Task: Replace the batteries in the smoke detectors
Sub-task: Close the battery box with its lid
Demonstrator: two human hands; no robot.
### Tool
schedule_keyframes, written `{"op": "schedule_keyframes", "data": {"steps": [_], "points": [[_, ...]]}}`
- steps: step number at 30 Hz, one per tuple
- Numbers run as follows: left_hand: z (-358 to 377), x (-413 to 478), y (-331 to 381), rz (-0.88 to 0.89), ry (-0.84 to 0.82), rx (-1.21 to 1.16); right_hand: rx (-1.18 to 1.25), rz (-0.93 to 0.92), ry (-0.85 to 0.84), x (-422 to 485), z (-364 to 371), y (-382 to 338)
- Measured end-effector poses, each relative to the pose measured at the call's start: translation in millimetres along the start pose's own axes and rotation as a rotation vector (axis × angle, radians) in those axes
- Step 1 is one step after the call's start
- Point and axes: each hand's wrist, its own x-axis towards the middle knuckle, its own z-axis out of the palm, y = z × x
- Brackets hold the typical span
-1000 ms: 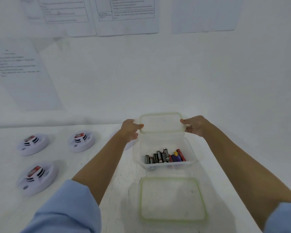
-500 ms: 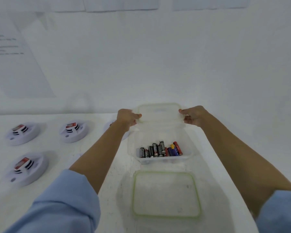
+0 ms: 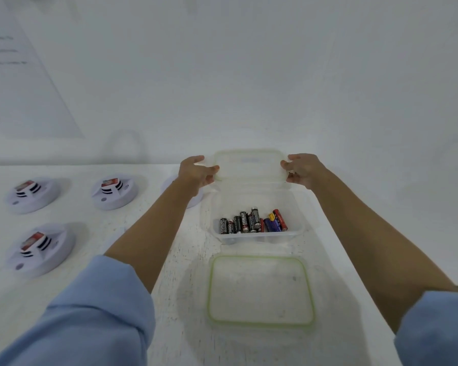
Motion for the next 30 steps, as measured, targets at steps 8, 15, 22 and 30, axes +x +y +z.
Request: {"op": "schedule_keyframes", "data": {"steps": [8, 15, 22, 30], "points": [[7.7, -4.4, 4.7, 0.192, 0.109, 0.627, -0.395, -0.103, 0.12, 3.1, 9.1, -0.1], [7.5, 4.2, 1.2, 0.144, 0.128, 0.518, -0.367, -0.218, 0.177, 3.8, 15.8, 8.0], [8.8, 5.0, 3.0, 0.101, 0.102, 0.409, -0.385, -0.282, 0.213, 4.0, 14.7, 12.2], [9.0, 7.7, 2.2, 0.098, 0.097, 0.344, -0.384, -0.264, 0.187, 6.1, 13.1, 10.4]]}}
